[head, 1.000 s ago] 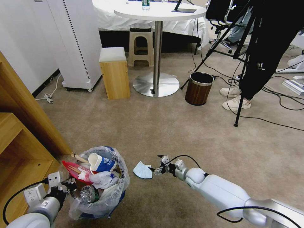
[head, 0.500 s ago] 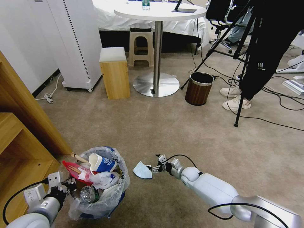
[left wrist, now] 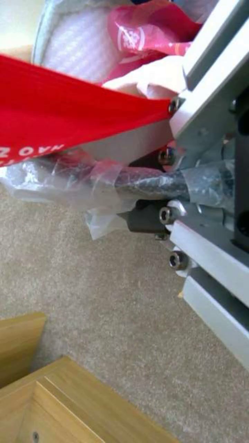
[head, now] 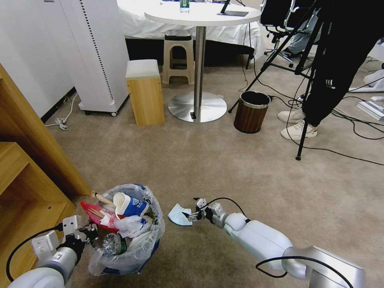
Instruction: Pick up the trash bin and place the garbage on the floor into it.
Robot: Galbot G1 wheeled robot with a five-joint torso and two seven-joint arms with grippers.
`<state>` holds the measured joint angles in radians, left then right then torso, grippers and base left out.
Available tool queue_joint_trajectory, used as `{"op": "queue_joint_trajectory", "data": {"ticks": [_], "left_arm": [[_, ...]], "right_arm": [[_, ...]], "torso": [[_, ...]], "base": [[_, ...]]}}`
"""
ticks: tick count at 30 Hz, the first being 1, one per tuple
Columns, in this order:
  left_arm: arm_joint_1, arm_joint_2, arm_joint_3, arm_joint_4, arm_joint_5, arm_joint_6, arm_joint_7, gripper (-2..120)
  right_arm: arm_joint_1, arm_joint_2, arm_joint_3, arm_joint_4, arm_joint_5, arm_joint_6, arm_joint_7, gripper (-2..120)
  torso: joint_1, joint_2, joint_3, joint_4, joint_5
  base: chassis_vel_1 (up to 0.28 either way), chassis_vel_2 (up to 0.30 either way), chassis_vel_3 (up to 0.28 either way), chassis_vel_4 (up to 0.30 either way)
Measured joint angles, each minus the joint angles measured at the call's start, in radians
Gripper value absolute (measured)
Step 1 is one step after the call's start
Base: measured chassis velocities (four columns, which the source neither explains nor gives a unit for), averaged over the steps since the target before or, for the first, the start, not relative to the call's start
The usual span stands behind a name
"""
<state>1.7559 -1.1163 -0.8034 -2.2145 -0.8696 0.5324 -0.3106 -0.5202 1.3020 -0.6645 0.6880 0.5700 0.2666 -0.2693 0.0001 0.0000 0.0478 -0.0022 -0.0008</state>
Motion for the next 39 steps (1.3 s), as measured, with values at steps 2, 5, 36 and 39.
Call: {"op": "queue_joint_trajectory", "data": {"ticks": [2,5,36,39], "left_arm": [[-0.002,0.001,0.001,0.001,-0.001,0.000,0.000,0],[-0.006,0.002,0.005,0.003,-0.002,0.000,0.000,0],[-0.006,0.002,0.016,-0.017,-0.005,-0.011,0.011,0],[-0.008,0.002,0.018,-0.017,-0.005,-0.012,0.011,0]], "right_arm": [[0.000,0.003,-0.001,-0.006,-0.003,0.000,-0.001,96],[0.003,0.011,0.000,-0.021,-0.004,0.002,-0.002,96],[0.017,0.098,0.002,-0.147,-0.047,0.058,-0.018,71],[0.016,0.095,0.003,-0.149,-0.049,0.064,-0.018,63]], "torso": [[0.000,0.000,0.000,0.0000,0.0000],[0.000,0.000,0.000,-0.0001,0.0000],[0.000,0.000,0.000,0.0000,0.0000],[0.000,0.000,0.000,0.0000,0.0000]], "base": [[0.000,0.000,0.000,0.000],[0.000,0.000,0.000,0.000],[0.000,0.000,0.000,0.000],[0.000,0.000,0.000,0.000]]}}
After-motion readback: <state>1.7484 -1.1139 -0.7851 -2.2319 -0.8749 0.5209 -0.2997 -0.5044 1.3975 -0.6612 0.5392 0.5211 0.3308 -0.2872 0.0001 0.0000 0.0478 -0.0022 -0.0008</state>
